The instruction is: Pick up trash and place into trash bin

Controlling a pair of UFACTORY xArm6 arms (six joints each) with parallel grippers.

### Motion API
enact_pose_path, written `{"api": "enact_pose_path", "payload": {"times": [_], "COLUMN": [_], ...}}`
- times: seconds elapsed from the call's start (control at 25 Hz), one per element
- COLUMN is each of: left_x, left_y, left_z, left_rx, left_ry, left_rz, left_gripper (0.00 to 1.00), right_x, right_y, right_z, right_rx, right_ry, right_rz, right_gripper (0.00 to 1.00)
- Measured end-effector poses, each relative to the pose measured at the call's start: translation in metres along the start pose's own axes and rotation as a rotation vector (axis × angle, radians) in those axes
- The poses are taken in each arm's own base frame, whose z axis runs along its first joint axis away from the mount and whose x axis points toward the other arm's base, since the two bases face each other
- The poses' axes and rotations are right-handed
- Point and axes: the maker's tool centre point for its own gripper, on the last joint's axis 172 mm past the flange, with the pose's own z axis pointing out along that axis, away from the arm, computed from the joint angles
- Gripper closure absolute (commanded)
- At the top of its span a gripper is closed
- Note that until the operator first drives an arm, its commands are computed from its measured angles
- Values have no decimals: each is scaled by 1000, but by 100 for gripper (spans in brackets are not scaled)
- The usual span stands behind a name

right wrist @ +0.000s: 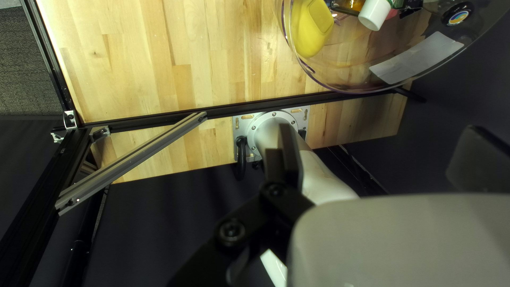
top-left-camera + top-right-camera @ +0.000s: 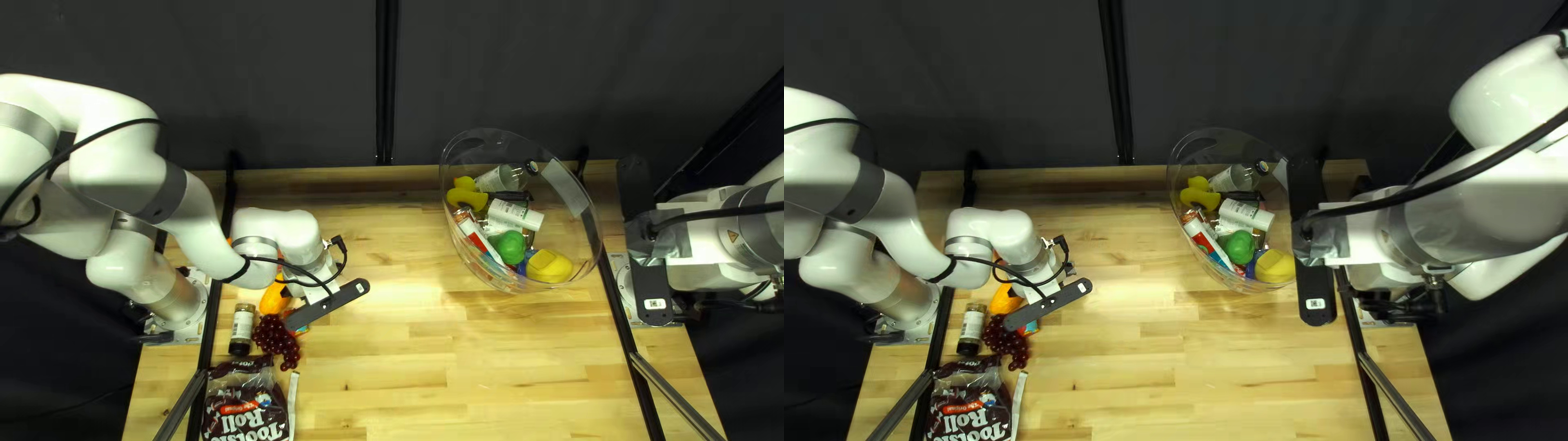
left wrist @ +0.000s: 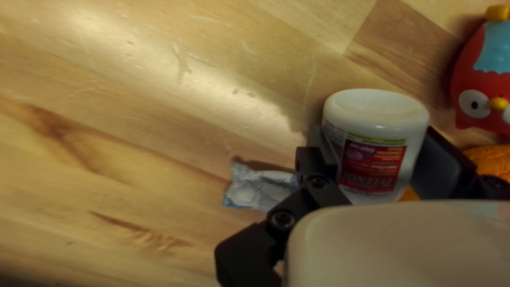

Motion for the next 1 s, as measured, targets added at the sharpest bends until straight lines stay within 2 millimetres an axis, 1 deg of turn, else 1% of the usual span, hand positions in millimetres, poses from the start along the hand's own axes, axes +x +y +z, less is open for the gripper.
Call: {"api": "enact_pose_path", "payload": {"times": [0.24, 0.4, 0.48, 0.56, 0.64, 0.72, 0.84, 1.0], "left_x": [44, 72, 80, 84, 86, 87, 89, 94], "left_y": [-66, -128, -160, -187, -211, -232, -256, -292], "left_z": [-53, -101, -128, -154, -178, -198, -209, -207], "left_rx": [164, 274, 322, 362, 397, 429, 460, 486], "left_ry": [-36, -44, -57, -76, -96, -112, -121, -108], "left_rz": [23, 71, 100, 125, 146, 170, 205, 244], "left_gripper": [100, 100, 100, 100, 100, 100, 100, 100], "right_x": [0, 0, 0, 0, 0, 0, 0, 0], "right_y": [0, 0, 0, 0, 0, 0, 0, 0], "right_z": [0, 0, 0, 0, 0, 0, 0, 0], "right_rx": [0, 0, 0, 0, 0, 0, 0, 0], "right_ry": [0, 0, 0, 0, 0, 0, 0, 0], "right_rz": [0, 0, 0, 0, 0, 0, 0, 0], "right_gripper": [0, 0, 0, 0, 0, 0, 0, 0]}}
